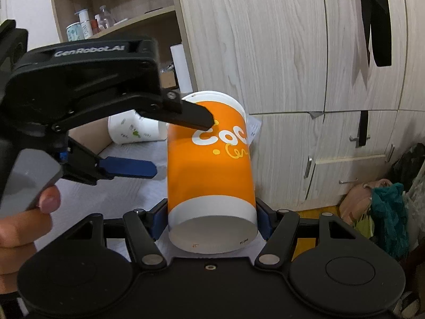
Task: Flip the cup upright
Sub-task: 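Lift the orange cup with the right tool and rotate it rim-up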
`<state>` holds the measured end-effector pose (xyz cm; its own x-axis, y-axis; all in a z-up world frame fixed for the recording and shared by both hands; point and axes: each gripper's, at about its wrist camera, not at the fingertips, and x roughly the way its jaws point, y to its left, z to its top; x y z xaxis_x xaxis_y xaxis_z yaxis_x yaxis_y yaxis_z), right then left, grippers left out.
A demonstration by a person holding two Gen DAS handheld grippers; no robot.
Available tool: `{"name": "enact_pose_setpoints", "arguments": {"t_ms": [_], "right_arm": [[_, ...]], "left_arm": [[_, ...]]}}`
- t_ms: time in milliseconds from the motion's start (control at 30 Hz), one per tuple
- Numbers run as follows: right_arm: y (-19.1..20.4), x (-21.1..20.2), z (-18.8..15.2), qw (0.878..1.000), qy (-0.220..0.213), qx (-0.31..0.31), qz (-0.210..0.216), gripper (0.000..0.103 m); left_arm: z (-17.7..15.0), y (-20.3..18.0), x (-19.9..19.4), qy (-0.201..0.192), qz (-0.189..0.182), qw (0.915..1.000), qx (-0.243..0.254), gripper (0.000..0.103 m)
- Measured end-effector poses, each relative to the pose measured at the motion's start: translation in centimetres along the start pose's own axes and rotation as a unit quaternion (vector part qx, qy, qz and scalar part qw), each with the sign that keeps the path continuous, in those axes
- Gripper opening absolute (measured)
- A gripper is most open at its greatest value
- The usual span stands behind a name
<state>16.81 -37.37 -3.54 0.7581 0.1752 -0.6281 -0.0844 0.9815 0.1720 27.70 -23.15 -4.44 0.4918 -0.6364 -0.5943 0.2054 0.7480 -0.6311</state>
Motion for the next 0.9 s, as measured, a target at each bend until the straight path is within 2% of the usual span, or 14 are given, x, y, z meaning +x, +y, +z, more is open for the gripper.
{"name": "enact_pose_setpoints", "arguments": {"t_ms": [200, 367, 533, 667, 900], "right_arm": [[0.3, -0.8, -0.9, 0.999, 0.018, 0.020, 0.018, 0.070], [0.3, -1.3, -1.0, 0.997, 0.033, 0.040, 0.053, 0.070], [0.4, -1.3, -0.8, 0.994, 0.061, 0.049, 0.081, 0.071], [1.1, -1.4, -0.4, 0.992, 0.073, 0.035, 0.100, 0.077], [0.9, -1.2, 0.5, 0.992, 0.065, 0.041, 0.098, 0.080]], "left_arm": [[-0.4, 0.3, -0.3, 0.007, -0.002, 1.0000, 0.007, 0.083], [-1.0, 1.2, -0.8, 0.020, -0.012, 0.9997, 0.006, 0.072], [-1.6, 1.7, -1.7, 0.016, -0.016, 0.9995, 0.021, 0.071], [-1.9, 1.7, -2.8, 0.021, -0.008, 0.9985, 0.050, 0.070], [-2.0, 2.8, -3.2, 0.044, -0.035, 0.9978, 0.036, 0.070]]}}
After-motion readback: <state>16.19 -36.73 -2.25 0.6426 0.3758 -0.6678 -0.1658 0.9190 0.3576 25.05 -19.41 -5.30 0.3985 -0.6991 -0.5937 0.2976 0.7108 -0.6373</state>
